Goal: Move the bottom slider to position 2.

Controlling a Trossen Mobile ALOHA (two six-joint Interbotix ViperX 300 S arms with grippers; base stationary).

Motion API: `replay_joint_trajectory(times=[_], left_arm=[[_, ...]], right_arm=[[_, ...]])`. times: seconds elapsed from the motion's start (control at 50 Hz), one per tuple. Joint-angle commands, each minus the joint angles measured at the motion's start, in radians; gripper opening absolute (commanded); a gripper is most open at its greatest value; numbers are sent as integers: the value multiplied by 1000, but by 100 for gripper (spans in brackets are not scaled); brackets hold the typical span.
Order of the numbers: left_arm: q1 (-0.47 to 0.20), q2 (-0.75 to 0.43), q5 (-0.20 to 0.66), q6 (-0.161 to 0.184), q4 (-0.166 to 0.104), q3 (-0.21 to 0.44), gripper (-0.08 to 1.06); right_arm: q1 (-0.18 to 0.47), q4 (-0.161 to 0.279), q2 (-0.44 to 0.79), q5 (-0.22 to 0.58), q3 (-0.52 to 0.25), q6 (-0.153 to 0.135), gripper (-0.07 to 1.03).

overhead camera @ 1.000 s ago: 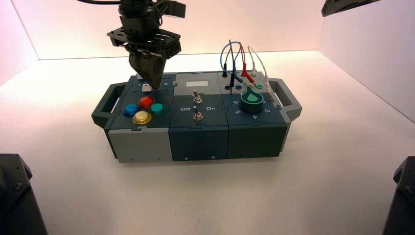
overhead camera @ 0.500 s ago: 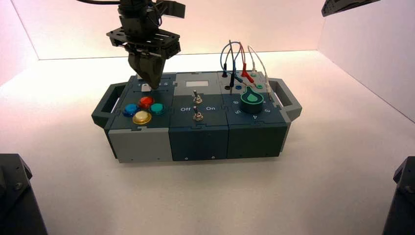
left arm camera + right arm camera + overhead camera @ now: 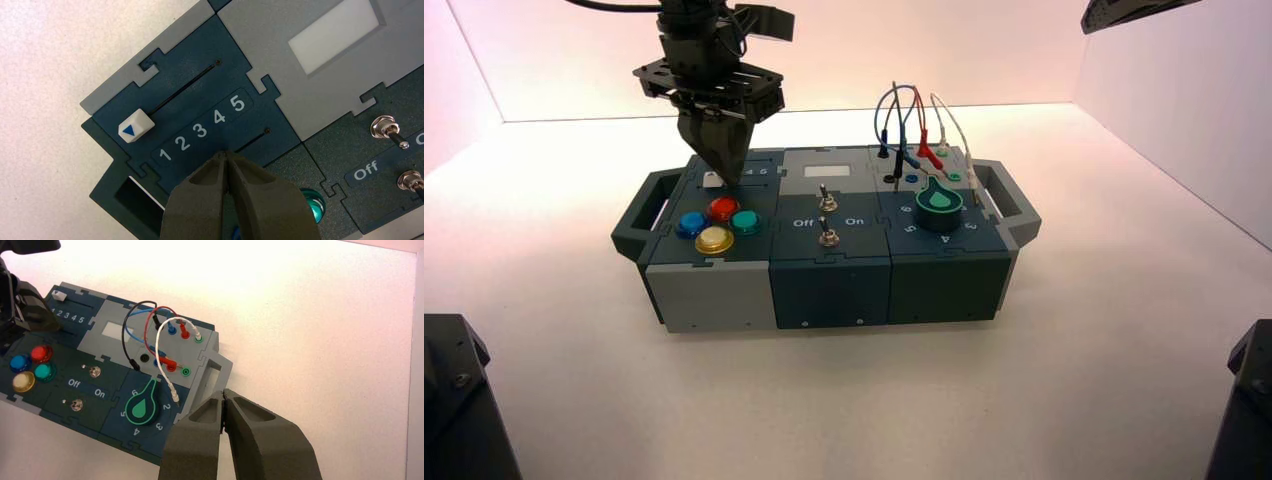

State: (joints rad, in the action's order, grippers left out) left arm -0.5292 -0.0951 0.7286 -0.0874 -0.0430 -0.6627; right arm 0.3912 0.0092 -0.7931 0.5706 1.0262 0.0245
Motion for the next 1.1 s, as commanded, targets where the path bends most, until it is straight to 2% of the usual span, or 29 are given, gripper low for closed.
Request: replay_joint_trajectory(times=[0.02, 0.22, 0.38, 0.5, 0.68, 0.84, 0.88, 1.1], left_arm=[[-3, 32, -2, -5, 0, 12, -3], [-61, 89, 11, -5, -8, 54, -3], [-66, 140, 54, -2, -3, 83, -3], [-63, 170, 64, -2, 2, 71, -3], [-21, 184, 83, -5, 8, 31, -3], [-14, 183, 104, -6, 23, -5, -3], [-12, 181, 106, -6, 35, -26, -3], [-9, 179, 106, -6, 44, -43, -3]], right_arm=[[2, 2, -2, -6, -21, 2, -2], [0, -2, 0, -8, -23, 2, -2], [-2, -2, 3, -8, -23, 2, -2], [0, -2, 2, -8, -23, 2, -2], [0, -2, 2, -8, -21, 2, -2], [0, -2, 2, -6, -21, 2, -2], [0, 0, 2, -5, -21, 2, -2], [0, 0, -2, -6, -20, 2, -2]])
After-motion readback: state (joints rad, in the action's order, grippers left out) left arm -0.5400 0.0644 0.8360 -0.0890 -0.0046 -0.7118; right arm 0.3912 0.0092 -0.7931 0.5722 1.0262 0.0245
